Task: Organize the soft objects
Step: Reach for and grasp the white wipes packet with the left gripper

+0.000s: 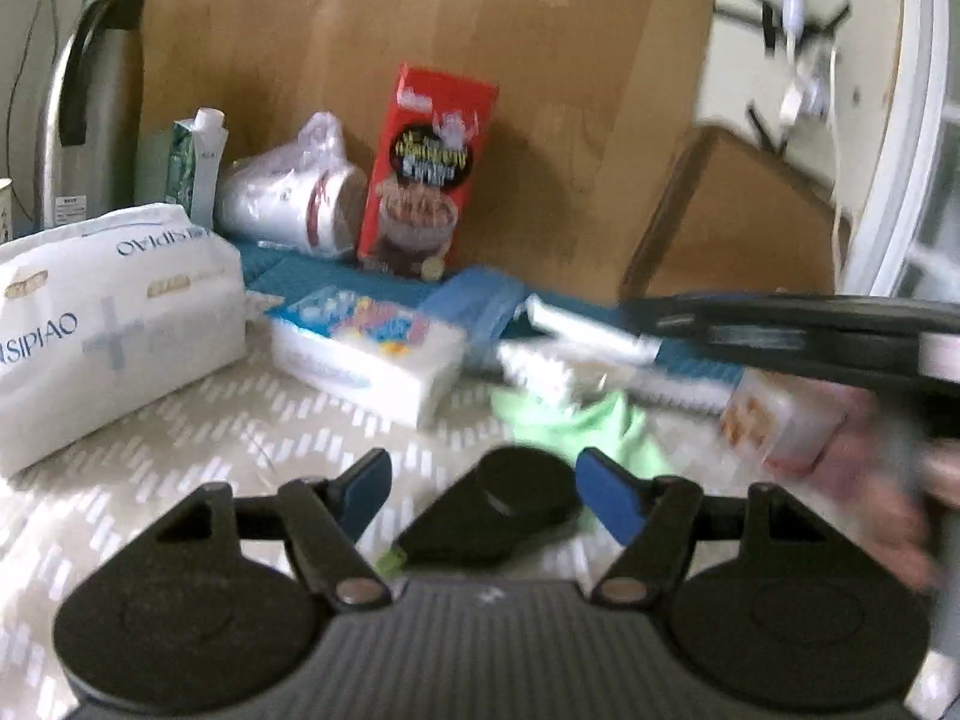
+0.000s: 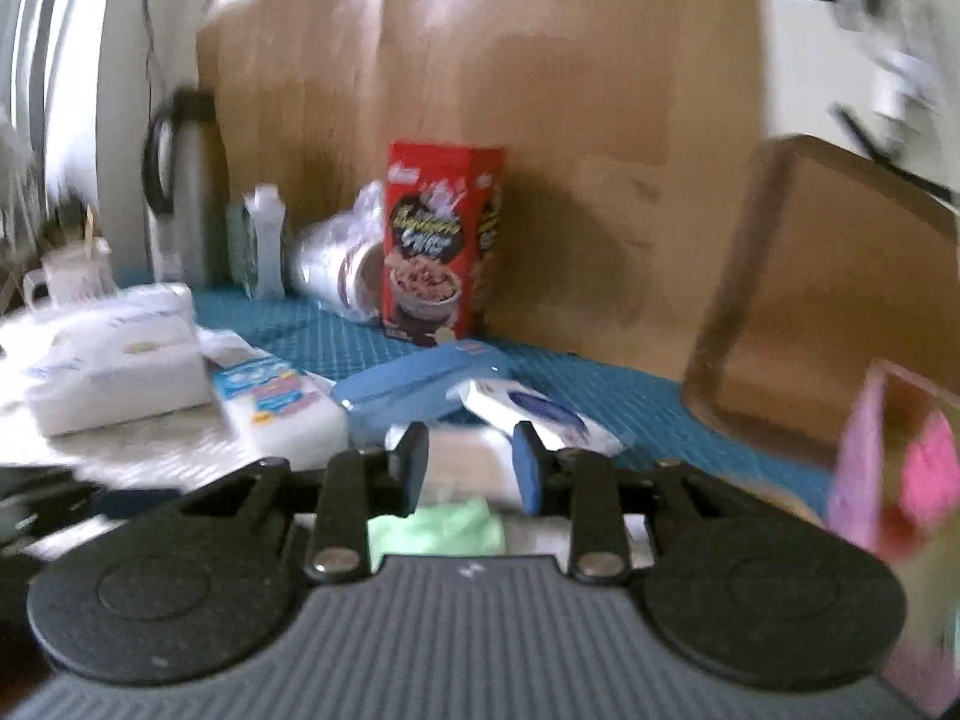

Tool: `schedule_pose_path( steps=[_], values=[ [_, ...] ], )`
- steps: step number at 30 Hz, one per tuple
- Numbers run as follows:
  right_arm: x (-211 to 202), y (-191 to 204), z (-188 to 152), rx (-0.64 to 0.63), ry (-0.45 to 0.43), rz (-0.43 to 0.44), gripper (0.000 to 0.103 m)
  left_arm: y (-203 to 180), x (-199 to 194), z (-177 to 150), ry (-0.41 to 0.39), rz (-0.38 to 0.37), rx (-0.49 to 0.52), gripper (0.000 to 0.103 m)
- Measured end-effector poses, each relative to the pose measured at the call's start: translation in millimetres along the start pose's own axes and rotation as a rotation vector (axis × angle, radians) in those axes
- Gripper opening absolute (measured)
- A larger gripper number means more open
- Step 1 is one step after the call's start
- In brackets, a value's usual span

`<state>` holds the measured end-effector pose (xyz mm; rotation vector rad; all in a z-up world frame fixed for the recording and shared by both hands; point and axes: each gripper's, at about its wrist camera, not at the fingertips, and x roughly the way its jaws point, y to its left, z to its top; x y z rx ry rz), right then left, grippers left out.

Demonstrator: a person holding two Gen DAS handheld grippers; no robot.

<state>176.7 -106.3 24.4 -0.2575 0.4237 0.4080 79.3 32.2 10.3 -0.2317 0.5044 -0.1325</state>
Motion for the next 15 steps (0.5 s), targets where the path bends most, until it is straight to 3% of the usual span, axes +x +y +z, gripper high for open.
schedule_pose_path(
  steps=[2, 6, 8, 9, 10, 12, 15],
  values=[
    [33.4, 11.8, 8.0, -0.072, 0.057, -0.023, 0.043, 0.3, -4.6, -1.9, -0.025, -0.021, -0.003, 0.069],
    [81.6, 24.4, 9.1, -0.196, 0.148, -0.12, 0.043, 1.4, -14.1, -3.4, -0.092, -0.021, -0.007, 0.069],
    [94.8, 26.0, 9.6, -0.261, 0.163, -0.15, 0.04, 3.5, -17.4, -3.4, -0.11, -0.023, -0.024, 0.07],
    [98.5, 27.3, 8.8, -0.298, 0.165, -0.174, 0.032, 5.6, -18.2, -2.9, -0.114, -0.025, -0.037, 0.07],
    [99.1, 28.4, 6.9, -0.331, 0.163, -0.191, 0.022, 7.8, -18.6, -2.3, -0.115, -0.027, -0.052, 0.07],
    [95.6, 28.8, 7.2, -0.376, 0.128, -0.233, 0.018, 13.1, -17.0, -0.4, -0.116, -0.032, -0.078, 0.07],
    [58.2, 25.6, 5.2, -0.369, 0.026, -0.227, 0.016, 19.7, -18.8, 0.0, -0.127, -0.037, -0.118, 0.07]
  ],
)
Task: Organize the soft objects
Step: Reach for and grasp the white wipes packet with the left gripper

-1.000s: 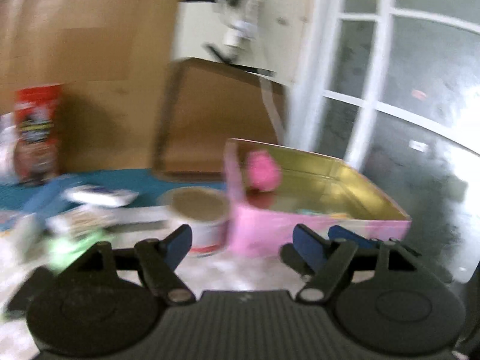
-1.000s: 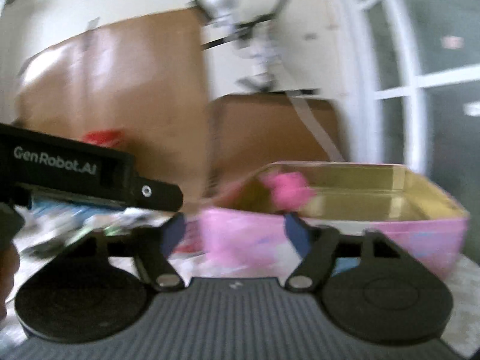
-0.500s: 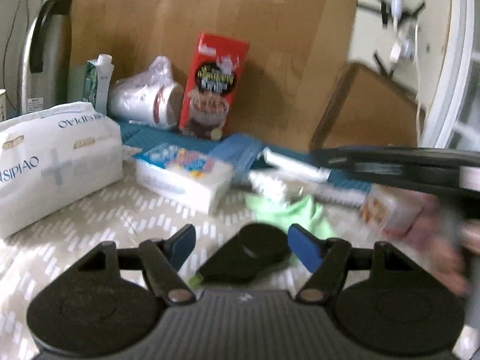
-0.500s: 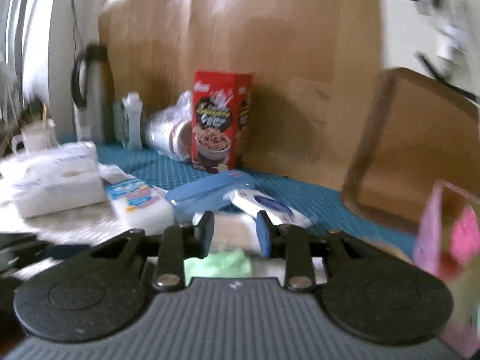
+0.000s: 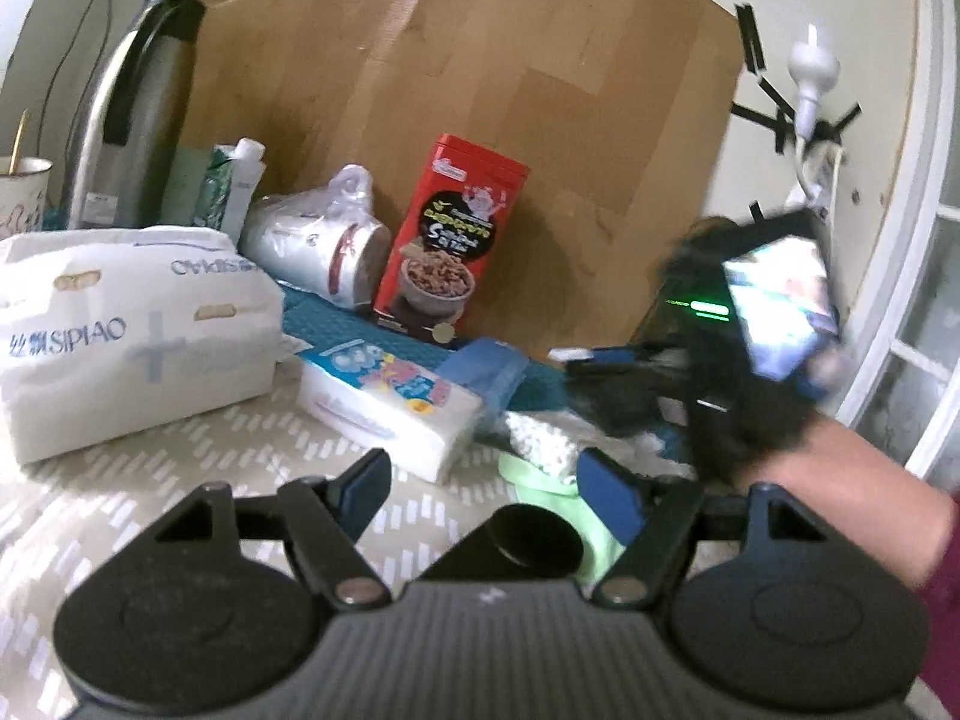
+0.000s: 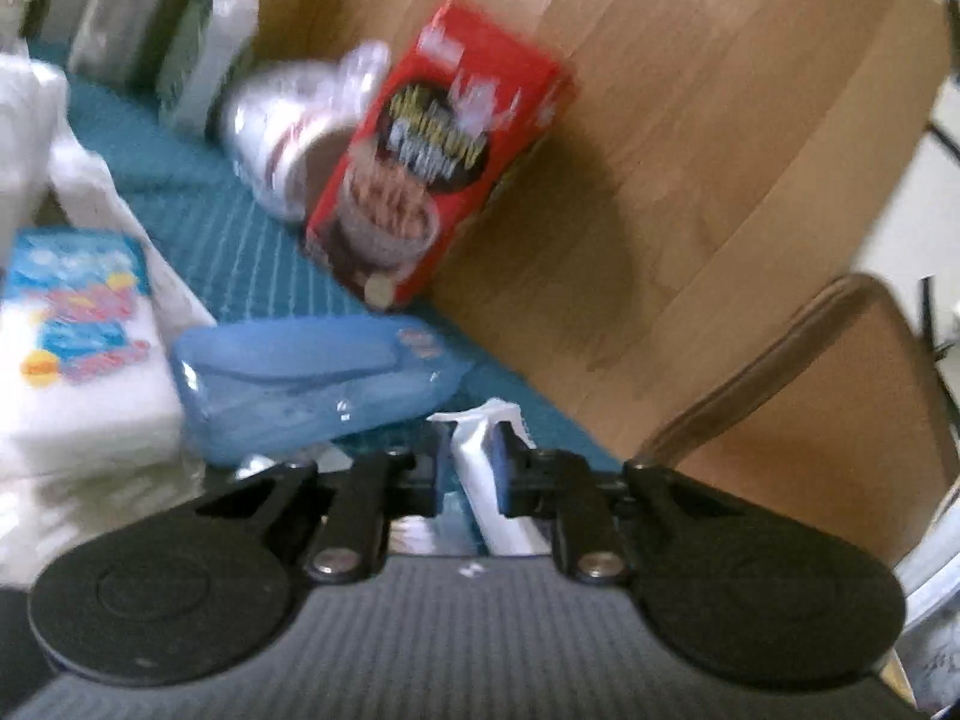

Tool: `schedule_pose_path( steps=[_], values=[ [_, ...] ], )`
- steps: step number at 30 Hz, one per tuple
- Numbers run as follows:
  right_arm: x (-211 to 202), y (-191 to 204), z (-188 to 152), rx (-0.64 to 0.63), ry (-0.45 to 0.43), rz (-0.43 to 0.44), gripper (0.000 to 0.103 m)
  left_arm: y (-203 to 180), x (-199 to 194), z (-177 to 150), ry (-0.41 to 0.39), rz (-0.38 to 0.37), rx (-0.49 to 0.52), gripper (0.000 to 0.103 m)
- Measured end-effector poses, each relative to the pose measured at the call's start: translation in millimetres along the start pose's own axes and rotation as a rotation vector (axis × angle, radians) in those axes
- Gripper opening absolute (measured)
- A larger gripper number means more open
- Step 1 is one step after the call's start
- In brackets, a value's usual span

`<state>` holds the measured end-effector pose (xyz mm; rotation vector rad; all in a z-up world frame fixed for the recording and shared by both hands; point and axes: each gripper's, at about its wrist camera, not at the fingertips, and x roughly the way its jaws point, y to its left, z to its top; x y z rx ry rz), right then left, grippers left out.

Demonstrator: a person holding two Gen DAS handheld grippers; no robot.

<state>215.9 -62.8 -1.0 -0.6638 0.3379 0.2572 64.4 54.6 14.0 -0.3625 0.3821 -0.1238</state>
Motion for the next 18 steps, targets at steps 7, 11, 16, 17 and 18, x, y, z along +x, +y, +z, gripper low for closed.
schedule_pose_path(
  steps=[7, 11, 16, 17, 18],
  values=[
    [-138.7, 4.4, -64.7, 0.002, -0.197, 0.053, 0.013, 27.3, -3.3, 2.1, 0.023, -0.065, -0.159, 0.072],
    [-202.4, 24.0, -126.9, -0.031, -0.186, 0.111, 0.013, 38.7, -1.9, 1.6, 0.06, -0.097, -0.227, 0.072],
    [-233.9, 20.4, -168.1, 0.109, -0.07, 0.201, 0.037, 23.9, -7.0, -3.5, 0.117, -0.113, -0.173, 0.072],
    [-238.7, 12.8, -169.7, 0.173, -0.062, 0.231, 0.047, 19.0, -9.2, -6.2, 0.133, -0.124, -0.163, 0.072],
    [-242.2, 4.7, -170.6, 0.243, -0.059, 0.267, 0.049, 12.5, -11.6, -9.6, 0.154, -0.136, -0.149, 0.072]
  ],
)
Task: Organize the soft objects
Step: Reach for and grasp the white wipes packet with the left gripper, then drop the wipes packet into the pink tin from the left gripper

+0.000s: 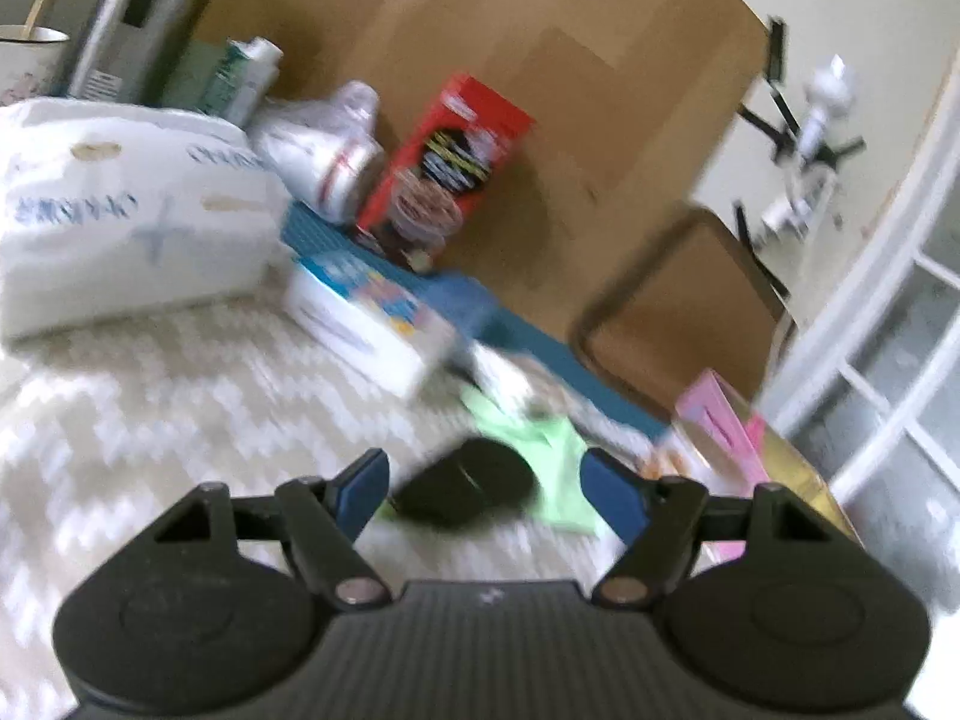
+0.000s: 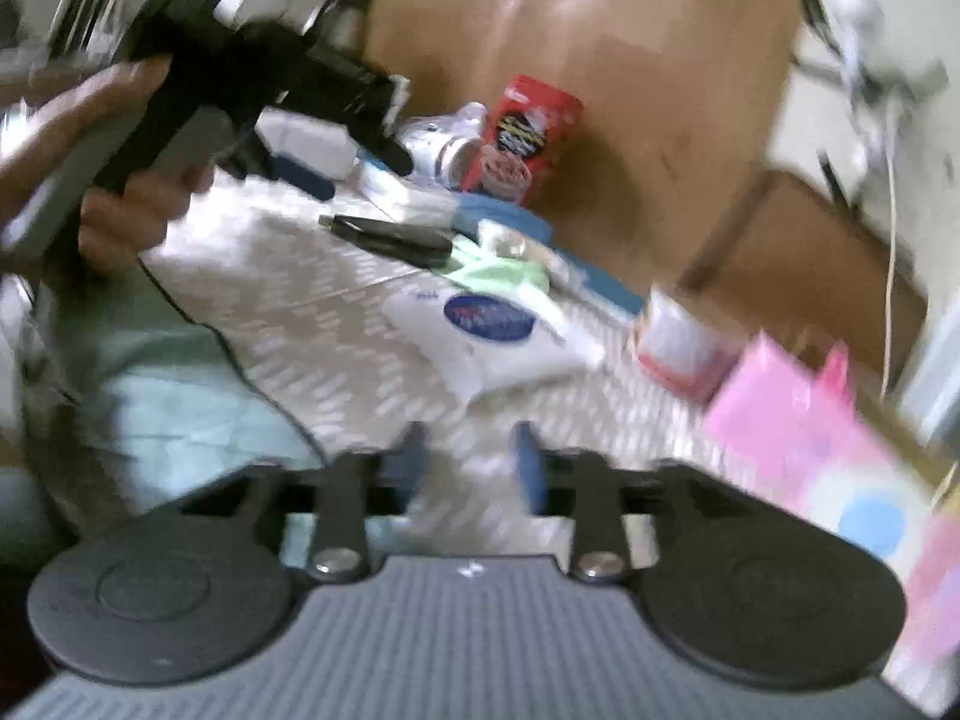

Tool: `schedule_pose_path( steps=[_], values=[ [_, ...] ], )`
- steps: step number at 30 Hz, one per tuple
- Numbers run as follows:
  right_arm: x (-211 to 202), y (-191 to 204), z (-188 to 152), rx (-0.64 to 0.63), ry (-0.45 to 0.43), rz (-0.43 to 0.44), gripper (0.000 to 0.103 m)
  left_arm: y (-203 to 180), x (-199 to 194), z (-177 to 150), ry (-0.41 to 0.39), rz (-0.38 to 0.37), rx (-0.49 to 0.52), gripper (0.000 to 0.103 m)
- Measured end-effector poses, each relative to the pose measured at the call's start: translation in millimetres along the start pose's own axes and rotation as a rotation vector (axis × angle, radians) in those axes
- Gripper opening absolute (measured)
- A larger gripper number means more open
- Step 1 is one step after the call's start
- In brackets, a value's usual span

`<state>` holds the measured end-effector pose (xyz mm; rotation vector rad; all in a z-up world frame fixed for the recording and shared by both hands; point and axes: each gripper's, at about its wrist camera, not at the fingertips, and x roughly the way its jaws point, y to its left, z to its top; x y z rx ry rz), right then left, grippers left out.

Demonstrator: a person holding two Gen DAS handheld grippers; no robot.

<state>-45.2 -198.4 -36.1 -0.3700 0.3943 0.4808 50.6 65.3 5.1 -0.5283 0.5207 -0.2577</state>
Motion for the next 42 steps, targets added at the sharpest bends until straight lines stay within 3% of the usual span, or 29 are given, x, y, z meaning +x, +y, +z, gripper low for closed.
schedule_pose_path(
  steps=[6, 7, 9, 11, 13, 15, 16, 19, 23, 30, 34, 38, 40, 42],
  values=[
    [14.2, -32.5, 13.3, 0.338, 0.014, 0.074, 0.063, -49.0, 14.5, -18.8, 0.124, -0.006, 0.162, 0.073],
    [22.5, -34.4, 14.9, 0.351, 0.01, 0.086, 0.065, -55.9, 18.3, -21.3, 0.138, -0.009, 0.181, 0.074],
    [31.5, -22.0, 13.2, 0.345, 0.034, 0.055, 0.076, -65.2, 29.4, -24.3, 0.172, -0.005, 0.21, 0.088],
    [51.5, -16.2, 18.9, 0.3, 0.066, 0.042, 0.076, -71.0, 40.9, -27.6, 0.207, 0.001, 0.22, 0.092],
    [53.4, -10.3, 20.3, 0.257, 0.056, 0.024, 0.076, -77.7, 47.9, -32.5, 0.218, 0.001, 0.243, 0.088],
    [59.0, -7.7, 25.1, 0.252, 0.049, 0.063, 0.052, -86.6, 50.0, -40.0, 0.241, -0.021, 0.295, 0.066],
    [59.3, -6.7, 26.3, 0.25, 0.044, 0.054, 0.052, -92.1, 48.5, -44.5, 0.249, -0.024, 0.315, 0.064],
    [57.1, -10.3, 23.9, 0.24, 0.013, 0.004, 0.048, -101.7, 41.7, -50.3, 0.25, -0.006, 0.341, 0.056],
    [27.6, -19.5, 19.9, 0.226, -0.115, -0.071, 0.047, -123.4, 26.0, -43.5, 0.196, -0.073, 0.345, 0.056],
    [-16.8, -53.0, 17.0, 0.196, -0.31, -0.319, 0.047, -209.4, 23.7, -40.3, 0.05, -0.22, 0.55, 0.056],
    [-21.9, -98.7, 6.6, 0.271, -0.3, -0.416, 0.044, -248.4, 55.8, -43.2, 0.08, -0.306, 0.579, 0.056],
    [-11.2, -150.2, -6.1, 0.365, -0.257, -0.475, 0.038, -279.0, 98.5, -53.3, 0.131, -0.342, 0.587, 0.056],
    [-0.4, -172.5, -13.3, 0.398, -0.218, -0.516, 0.037, -288.7, 123.1, -59.1, 0.171, -0.335, 0.584, 0.057],
    [7.8, -183.7, -15.0, 0.406, -0.222, -0.537, 0.045, -295.4, 147.0, -62.7, 0.208, -0.28, 0.581, 0.058]
  ],
)
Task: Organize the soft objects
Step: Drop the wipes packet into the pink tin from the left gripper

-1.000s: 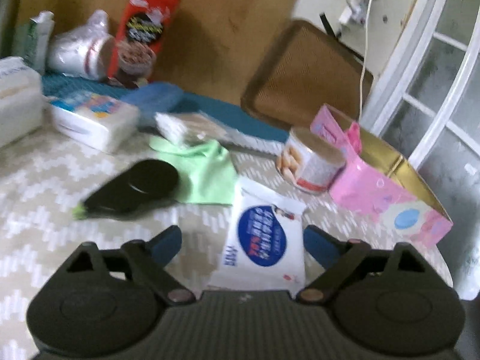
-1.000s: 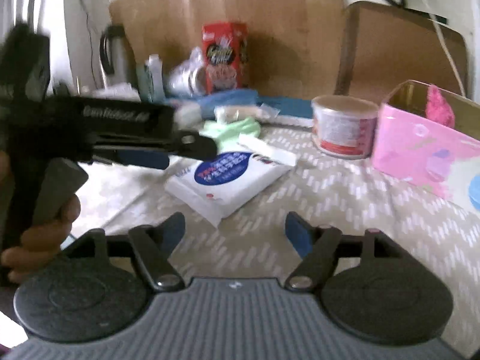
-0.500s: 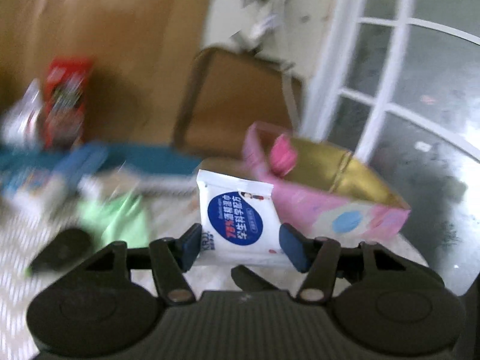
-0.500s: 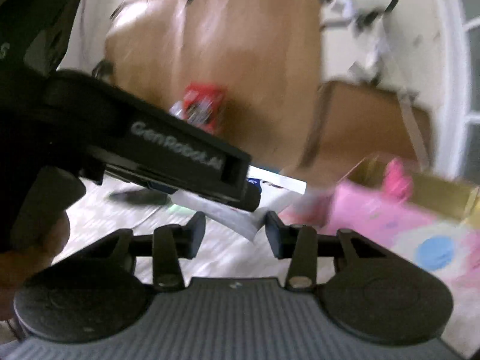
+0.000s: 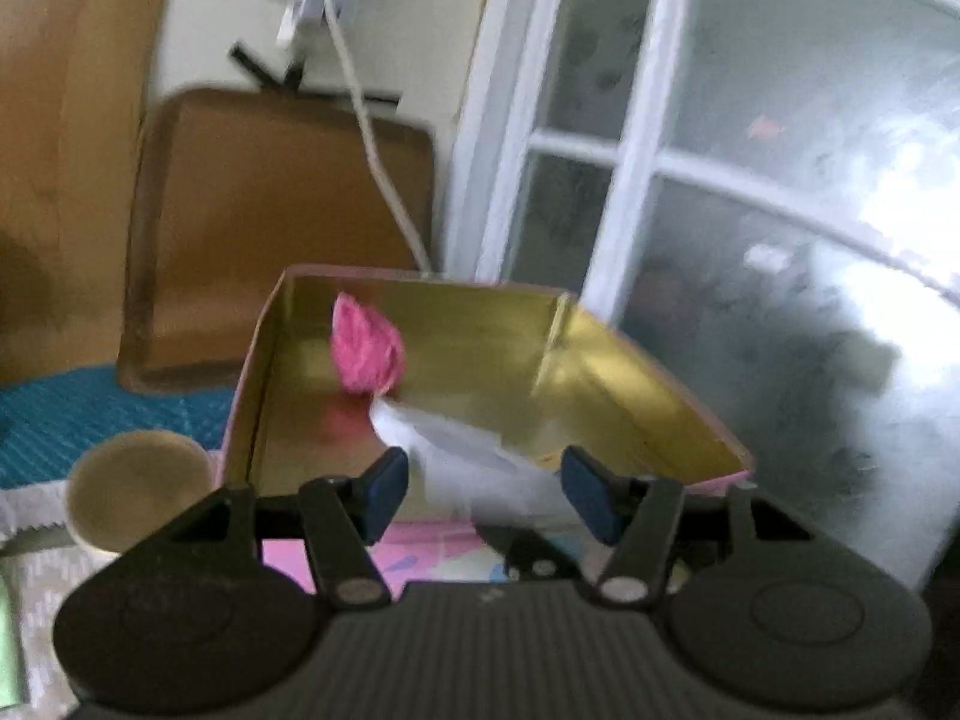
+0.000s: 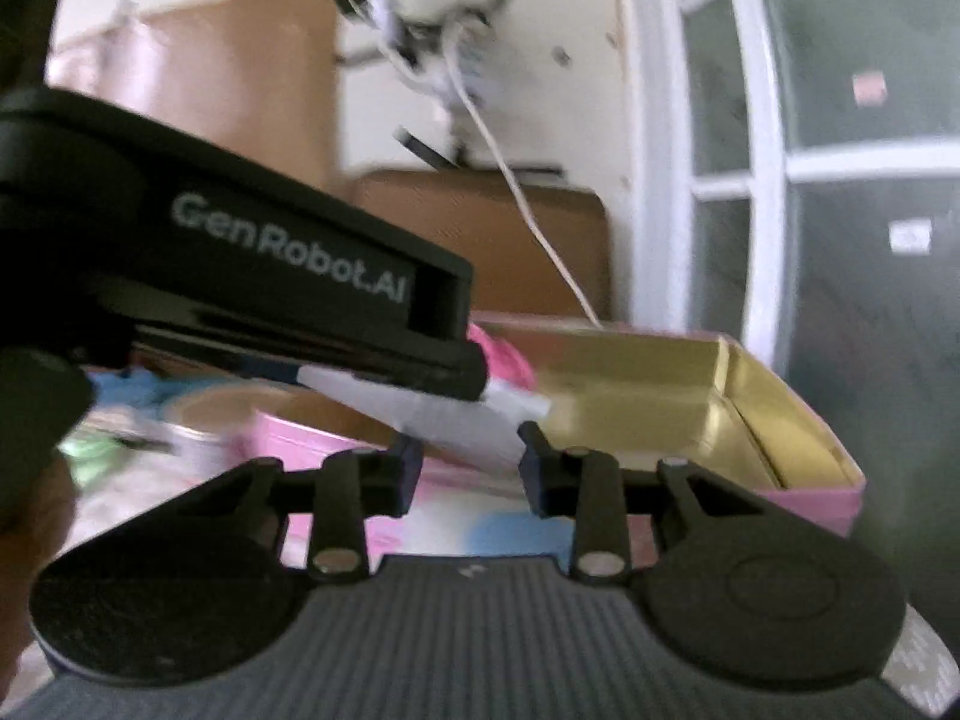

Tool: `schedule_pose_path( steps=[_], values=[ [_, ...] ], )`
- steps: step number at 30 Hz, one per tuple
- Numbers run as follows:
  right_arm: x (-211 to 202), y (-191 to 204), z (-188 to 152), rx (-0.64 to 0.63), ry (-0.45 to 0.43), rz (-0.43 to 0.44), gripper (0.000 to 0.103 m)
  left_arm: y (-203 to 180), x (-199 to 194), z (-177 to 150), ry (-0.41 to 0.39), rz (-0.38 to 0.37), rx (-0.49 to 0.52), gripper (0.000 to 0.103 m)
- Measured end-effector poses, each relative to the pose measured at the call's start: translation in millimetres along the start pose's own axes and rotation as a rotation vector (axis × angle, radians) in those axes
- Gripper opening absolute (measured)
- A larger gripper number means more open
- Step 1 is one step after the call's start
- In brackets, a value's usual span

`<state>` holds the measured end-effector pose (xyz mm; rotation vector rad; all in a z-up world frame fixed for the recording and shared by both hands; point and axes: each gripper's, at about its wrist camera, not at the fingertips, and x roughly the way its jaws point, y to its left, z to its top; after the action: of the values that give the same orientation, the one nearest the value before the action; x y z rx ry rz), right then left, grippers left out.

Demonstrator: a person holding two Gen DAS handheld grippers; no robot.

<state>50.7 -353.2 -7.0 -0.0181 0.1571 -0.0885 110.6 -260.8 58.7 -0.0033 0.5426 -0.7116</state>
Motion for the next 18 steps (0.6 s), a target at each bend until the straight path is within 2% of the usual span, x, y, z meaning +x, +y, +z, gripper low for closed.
schedule_pose_path(
  steps=[2, 4, 8, 10, 14, 18],
  values=[
    [5.7, -4.0, 2.0, 0.009, 0.024, -0.059, 0.055, 2.2, 9.8, 0.3, 0.017, 0.032, -0.03, 0.067],
    [5.2, -9.5, 2.7, 0.053, 0.0, -0.044, 0.056, 6.2, 4.0, 3.6, 0.004, 0.034, -0.075, 0.064],
    [-13.5, -3.2, -2.5, 0.066, -0.027, -0.037, 0.056, 5.7, -30.9, 2.4, -0.093, 0.07, -0.03, 0.065],
    [-23.7, 2.4, -4.2, 0.095, -0.038, -0.011, 0.056, 6.5, -49.1, -3.9, -0.122, 0.062, -0.026, 0.065],
    [-49.9, 22.4, -7.8, 0.092, -0.052, 0.048, 0.056, 14.6, -81.7, -25.8, -0.131, 0.075, -0.002, 0.066],
    [-51.3, 46.3, -11.2, 0.064, 0.002, 0.151, 0.056, 40.0, -113.3, -59.9, -0.105, 0.133, -0.021, 0.066]
  ],
)
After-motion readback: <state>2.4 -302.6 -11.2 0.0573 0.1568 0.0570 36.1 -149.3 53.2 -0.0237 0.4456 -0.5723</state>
